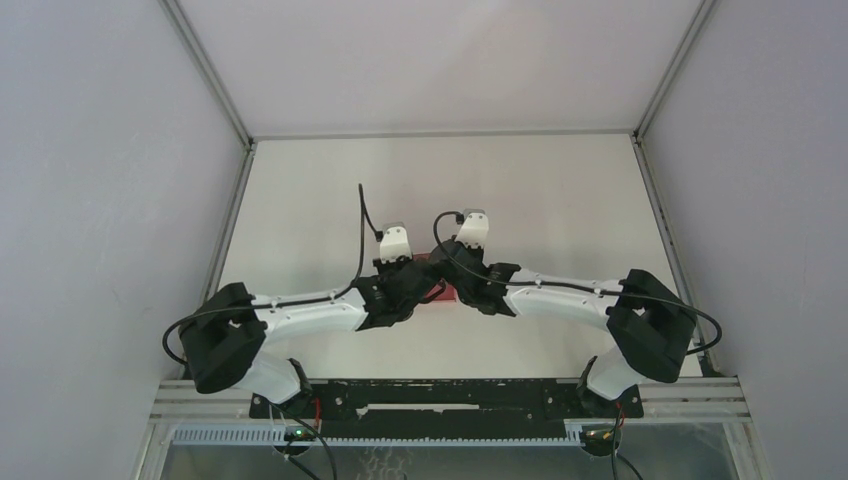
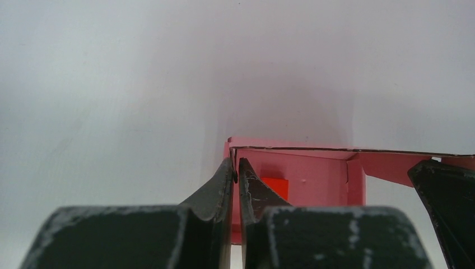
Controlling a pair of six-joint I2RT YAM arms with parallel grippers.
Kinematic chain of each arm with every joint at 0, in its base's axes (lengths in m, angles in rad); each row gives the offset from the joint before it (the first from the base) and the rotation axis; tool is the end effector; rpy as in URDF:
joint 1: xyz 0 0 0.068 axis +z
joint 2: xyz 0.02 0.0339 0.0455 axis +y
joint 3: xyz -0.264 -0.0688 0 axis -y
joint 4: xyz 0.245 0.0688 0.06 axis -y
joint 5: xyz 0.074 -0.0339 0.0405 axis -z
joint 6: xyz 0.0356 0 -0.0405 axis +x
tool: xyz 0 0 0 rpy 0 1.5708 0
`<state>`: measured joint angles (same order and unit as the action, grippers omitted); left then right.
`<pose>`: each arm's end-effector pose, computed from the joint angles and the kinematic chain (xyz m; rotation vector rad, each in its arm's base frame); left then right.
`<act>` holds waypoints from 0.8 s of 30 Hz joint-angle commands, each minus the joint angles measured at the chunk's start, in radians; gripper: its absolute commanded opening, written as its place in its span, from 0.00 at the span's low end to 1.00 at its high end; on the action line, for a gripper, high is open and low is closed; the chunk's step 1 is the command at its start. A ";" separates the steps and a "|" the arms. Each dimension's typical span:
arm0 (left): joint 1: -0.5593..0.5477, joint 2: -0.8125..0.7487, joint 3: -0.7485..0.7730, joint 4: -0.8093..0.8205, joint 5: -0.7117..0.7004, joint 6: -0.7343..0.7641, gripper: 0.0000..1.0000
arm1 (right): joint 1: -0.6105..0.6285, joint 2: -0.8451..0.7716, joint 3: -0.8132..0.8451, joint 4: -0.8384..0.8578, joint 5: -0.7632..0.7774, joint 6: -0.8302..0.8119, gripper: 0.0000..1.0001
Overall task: Fold the paper box
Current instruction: Close the paper box at the center of the board.
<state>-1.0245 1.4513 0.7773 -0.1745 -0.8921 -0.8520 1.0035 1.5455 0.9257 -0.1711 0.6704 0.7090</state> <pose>0.1697 -0.2258 0.1973 -0.1903 2.0527 -0.0445 0.1902 0.2574 0.2115 -0.0109 2.1670 0.1763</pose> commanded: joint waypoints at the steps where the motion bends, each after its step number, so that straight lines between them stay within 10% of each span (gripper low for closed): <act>1: -0.035 0.012 -0.005 0.119 0.038 -0.050 0.10 | 0.108 -0.005 -0.021 0.078 -0.066 0.055 0.00; 24: -0.045 -0.071 -0.094 0.143 0.047 -0.061 0.10 | 0.126 -0.011 -0.036 0.121 -0.103 0.113 0.00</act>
<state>-1.0443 1.4235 0.6937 -0.1440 -0.9264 -0.8890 1.0847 1.5291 0.8860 -0.1528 0.6838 0.7593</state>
